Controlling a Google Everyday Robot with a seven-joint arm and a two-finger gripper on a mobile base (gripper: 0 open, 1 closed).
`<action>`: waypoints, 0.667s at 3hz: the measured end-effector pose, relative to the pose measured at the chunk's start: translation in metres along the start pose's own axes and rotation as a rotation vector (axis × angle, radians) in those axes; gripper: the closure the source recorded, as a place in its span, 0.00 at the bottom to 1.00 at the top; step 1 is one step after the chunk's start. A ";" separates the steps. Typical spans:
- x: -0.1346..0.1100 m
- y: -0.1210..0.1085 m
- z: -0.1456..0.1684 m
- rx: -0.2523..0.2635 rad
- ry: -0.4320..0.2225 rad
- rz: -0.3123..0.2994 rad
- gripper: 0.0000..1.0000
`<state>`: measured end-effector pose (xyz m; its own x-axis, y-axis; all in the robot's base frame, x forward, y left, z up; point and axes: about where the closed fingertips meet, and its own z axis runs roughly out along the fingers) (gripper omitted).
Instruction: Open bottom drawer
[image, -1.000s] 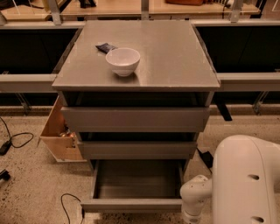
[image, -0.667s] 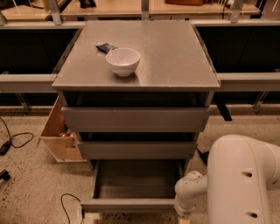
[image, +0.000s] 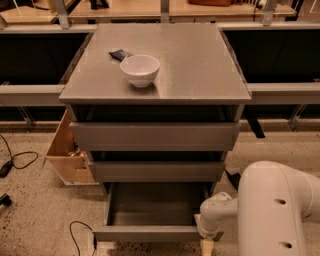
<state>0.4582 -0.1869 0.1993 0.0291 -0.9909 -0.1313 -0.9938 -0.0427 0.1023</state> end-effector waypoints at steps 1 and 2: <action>0.010 -0.018 0.023 -0.023 -0.019 0.024 0.00; 0.020 -0.032 0.044 -0.058 -0.020 0.065 0.00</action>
Offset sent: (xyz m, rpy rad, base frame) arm 0.0459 -0.0214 -0.0739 0.0050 0.1062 -0.1052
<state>0.4856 -0.1993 0.1503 -0.0383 -0.9891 -0.1423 -0.9857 0.0140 0.1679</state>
